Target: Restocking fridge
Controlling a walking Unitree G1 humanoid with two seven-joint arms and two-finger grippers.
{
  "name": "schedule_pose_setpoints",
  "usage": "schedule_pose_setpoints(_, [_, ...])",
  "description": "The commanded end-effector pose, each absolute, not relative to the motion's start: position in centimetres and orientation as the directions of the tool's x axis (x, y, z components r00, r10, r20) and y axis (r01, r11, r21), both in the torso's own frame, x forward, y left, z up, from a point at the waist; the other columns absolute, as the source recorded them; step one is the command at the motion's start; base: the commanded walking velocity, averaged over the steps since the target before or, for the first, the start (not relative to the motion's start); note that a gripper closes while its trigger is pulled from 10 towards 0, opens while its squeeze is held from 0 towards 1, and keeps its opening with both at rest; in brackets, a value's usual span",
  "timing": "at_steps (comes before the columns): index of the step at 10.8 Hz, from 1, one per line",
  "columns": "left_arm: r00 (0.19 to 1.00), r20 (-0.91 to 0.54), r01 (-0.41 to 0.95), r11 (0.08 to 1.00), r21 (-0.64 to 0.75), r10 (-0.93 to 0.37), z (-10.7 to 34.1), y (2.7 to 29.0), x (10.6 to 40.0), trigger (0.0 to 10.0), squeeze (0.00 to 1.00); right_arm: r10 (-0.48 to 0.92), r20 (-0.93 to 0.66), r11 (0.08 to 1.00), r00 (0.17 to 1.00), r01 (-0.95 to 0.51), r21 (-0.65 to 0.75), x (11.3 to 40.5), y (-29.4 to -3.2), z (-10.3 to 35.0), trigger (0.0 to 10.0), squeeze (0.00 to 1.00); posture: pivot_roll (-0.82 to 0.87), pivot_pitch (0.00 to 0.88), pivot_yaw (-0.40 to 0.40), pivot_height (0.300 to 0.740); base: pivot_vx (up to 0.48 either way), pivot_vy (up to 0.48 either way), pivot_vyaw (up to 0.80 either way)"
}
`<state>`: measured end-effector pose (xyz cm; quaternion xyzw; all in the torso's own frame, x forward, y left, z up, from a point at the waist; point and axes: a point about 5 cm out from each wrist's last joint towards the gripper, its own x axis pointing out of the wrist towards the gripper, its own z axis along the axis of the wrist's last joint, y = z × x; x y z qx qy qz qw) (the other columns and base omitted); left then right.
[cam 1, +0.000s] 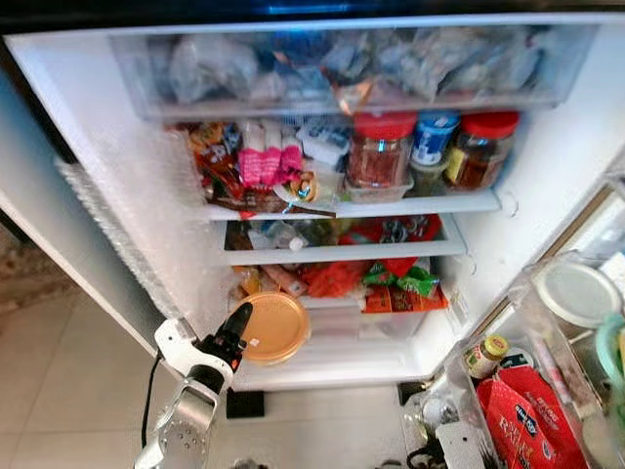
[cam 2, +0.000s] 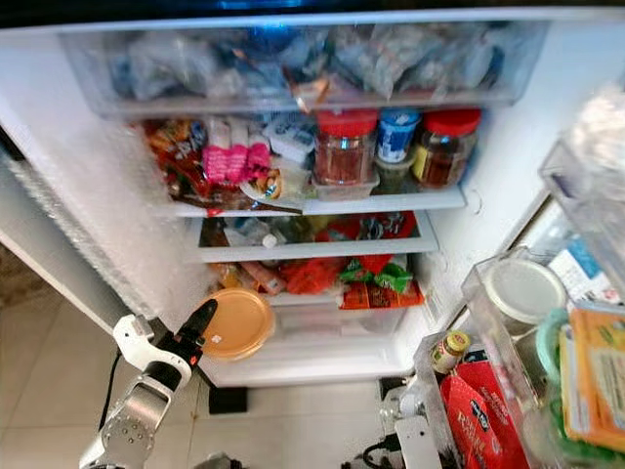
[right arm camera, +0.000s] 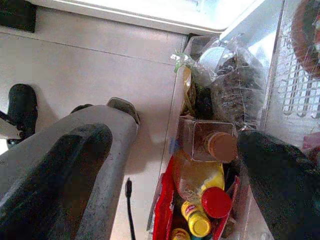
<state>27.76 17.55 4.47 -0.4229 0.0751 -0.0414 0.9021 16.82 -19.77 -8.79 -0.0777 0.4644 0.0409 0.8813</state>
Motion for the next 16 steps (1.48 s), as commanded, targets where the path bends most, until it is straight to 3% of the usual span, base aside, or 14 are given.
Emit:
schedule_pose_setpoints(1, [0.987, -0.098, 0.007, 0.646, -0.763, -0.127, 4.6, 17.7, 27.8, 10.0, 0.0, -0.001, -0.856, 0.984, 0.517, -0.151, -0.092, 15.4, -19.8, -9.4, 10.0, 0.0, -0.08, 0.117, 0.006, 0.656, 0.0, 0.0, 0.0])
schedule_pose_setpoints(9, [0.99, -0.077, 0.021, 0.655, -0.755, -0.121, 5.3, 17.6, 28.5, 10.0, 0.0, 0.002, -0.848, 0.986, 0.53, -0.143, -0.087, 15.5, -19.7, -9.4, 10.0, 0.0, -0.08, 0.12, 0.007, 0.656, 0.0, 0.0, 0.0])
schedule_pose_setpoints(11, [0.982, -0.068, 0.061, 0.642, -0.764, -0.174, 5.9, 16.7, 29.2, 10.0, 0.0, 0.001, -0.85, 0.985, 0.526, -0.148, -0.09, 15.4, -19.8, -9.4, 10.0, 0.0, -0.08, 0.12, 0.007, 0.656, 0.0, 0.0, 0.0])
schedule_pose_setpoints(13, [0.985, -0.049, 0.059, 0.593, -0.803, -0.165, 6.0, 16.7, 29.5, 10.0, 0.0, 0.0, -0.85, 0.985, 0.527, -0.144, -0.09, 15.4, -19.8, -9.4, 10.0, 0.0, -0.08, 0.12, 0.008, 0.656, 0.0, 0.0, 0.0])
schedule_pose_setpoints(14, [0.985, -0.03, 0.064, 0.518, -0.853, -0.172, 5.9, 16.6, 29.7, 10.0, 0.0, 0.0, -0.85, 0.985, 0.526, -0.146, -0.09, 15.4, -19.8, -9.4, 10.0, 0.0, -0.08, 0.124, 0.004, 0.656, 0.0, 0.0, 0.0])
schedule_pose_setpoints(16, [0.982, -0.036, 0.065, 0.513, -0.856, -0.184, 5.7, 16.5, 29.9, 10.0, 0.0, 0.002, -0.851, 0.985, 0.526, -0.146, -0.088, 15.4, -19.8, -9.4, 10.0, 0.0, -0.08, 0.125, 0.006, 0.656, 0.0, 0.0, 0.0])
